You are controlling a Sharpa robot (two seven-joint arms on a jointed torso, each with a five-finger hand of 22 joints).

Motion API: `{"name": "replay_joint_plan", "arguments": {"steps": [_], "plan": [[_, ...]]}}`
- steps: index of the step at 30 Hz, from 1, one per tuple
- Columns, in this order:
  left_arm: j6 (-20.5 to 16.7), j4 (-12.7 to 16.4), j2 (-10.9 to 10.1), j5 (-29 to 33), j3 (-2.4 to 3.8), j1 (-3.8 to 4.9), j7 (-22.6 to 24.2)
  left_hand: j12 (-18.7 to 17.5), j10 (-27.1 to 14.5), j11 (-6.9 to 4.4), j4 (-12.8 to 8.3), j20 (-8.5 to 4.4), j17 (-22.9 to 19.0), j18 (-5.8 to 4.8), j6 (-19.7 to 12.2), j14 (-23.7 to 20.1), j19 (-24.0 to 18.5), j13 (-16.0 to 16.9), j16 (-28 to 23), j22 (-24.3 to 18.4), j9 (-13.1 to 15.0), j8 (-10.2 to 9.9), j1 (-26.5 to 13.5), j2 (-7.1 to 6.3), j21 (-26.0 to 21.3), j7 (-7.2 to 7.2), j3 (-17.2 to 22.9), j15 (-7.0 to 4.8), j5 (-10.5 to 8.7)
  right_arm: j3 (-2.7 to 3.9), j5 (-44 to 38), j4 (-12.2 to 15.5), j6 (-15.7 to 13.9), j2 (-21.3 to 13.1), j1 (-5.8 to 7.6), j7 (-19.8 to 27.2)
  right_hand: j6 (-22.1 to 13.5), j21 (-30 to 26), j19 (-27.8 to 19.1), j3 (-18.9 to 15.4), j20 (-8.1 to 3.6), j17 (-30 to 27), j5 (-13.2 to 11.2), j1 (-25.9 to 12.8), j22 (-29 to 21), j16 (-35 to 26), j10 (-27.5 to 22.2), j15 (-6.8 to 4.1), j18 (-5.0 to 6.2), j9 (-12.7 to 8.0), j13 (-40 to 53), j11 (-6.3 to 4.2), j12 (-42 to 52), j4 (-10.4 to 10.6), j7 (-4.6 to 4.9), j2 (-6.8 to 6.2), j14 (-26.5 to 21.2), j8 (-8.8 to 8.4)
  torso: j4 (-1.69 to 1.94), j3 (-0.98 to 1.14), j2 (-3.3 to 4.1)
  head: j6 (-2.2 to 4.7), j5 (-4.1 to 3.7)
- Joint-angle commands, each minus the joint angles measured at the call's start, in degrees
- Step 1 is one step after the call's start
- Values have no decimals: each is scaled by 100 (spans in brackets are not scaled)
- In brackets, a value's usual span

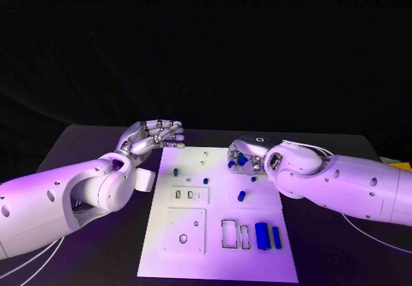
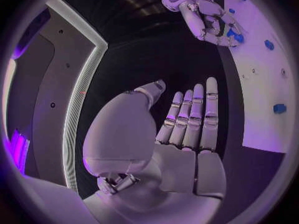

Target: Assemble the parts on the task board

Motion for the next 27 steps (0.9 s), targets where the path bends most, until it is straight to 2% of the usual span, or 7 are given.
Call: {"name": "replay_joint_plan", "arguments": {"steps": [1, 6, 11, 16, 20, 22, 27], "plan": [[86, -13, 12, 62, 5, 9, 25, -34, -50, 12, 16, 13, 10, 52, -46, -5, -8, -7, -37, 6, -6, -22, -39, 3, 32, 190, -20, 31, -21, 13, -15, 54, -483, -2, 21, -149, 26, 9, 98, 24, -33, -9, -22, 12, 694, 20, 33, -33, -73, 79, 9, -6, 26, 3, -11, 75, 210, 28, -6, -1, 3, 36, -2], [74, -25, 18, 103, 5, 9, 25, -45, -64, 18, 9, 16, 15, 50, -60, -18, -18, -7, -47, 5, -8, -29, -37, 5, 34, 195, -18, 37, -19, 27, -31, 46, -640, 67, 70, -196, 19, 15, 105, 22, -37, -13, -19, 15, 707, 19, 17, -35, -75, 91, 8, -3, 18, -7, -9, 67, 209, 31, 2, -3, 12, 81, -2], [66, -22, 16, 158, 5, 9, 26, -60, -80, 35, -11, 42, 23, 36, -79, -127, -126, -2, -118, -19, -7, -34, -44, 16, -1, 207, -12, 71, -17, 33, -30, -110, -697, 286, 109, -209, -45, 16, 105, 21, -39, -10, -30, -3, 711, 26, -29, -27, -77, 107, 3, 13, -5, -6, 10, 59, 210, 6, 2, -3, 21, 88, 20], [66, -25, 30, 175, 5, 9, 20, -60, -80, 35, -14, 42, 25, 37, -79, -126, -132, -1, -118, -20, -6, -34, -42, 17, -3, 207, -11, 71, -17, 38, -23, -264, -733, 472, 123, -219, -80, 24, 113, 28, -35, 9, -29, -7, 727, 41, -65, -18, -80, 120, 1, 24, -21, -8, 23, 62, 215, -9, 23, -7, 22, 106, -8], [64, -19, 38, 181, 5, 9, 18, -59, -80, 34, -19, 42, 32, 41, -80, -111, -130, -1, -110, -19, -6, -34, -39, 19, 2, 207, -9, 67, -16, 41, -6, -438, -743, 645, 133, -202, -114, 31, 121, 35, -32, 17, -22, -1, 740, 50, -61, -14, -83, 126, 6, 28, -15, -16, 36, 64, 218, -25, 11, -13, 25, 98, 5], [59, -10, 42, 182, 5, 10, 26, -59, -80, 34, -19, 42, 32, 41, -80, -111, -130, -1, -110, -19, -6, -34, -39, 19, 2, 207, -9, 67, -16, 42, 4, -533, -742, 749, 135, -188, -119, 31, 120, 37, -31, 23, -18, 1, 739, 54, -63, -14, -83, 127, 7, 29, -15, -18, 37, 65, 219, -28, 5, -9, 30, 101, 18], [58, 16, 55, 183, 5, 11, 35, -59, -78, 33, -23, 41, 37, 44, -79, -101, -128, 0, -105, -18, -5, -33, -36, 20, 6, 207, -7, 64, -15, 43, 21, -702, -732, 940, 123, -166, -134, 34, 123, 44, -30, 26, -9, 7, 744, 58, -63, -12, -84, 131, 9, 31, -13, -23, 42, 70, 221, -35, 21, -7, 42, 86, 38]]}}
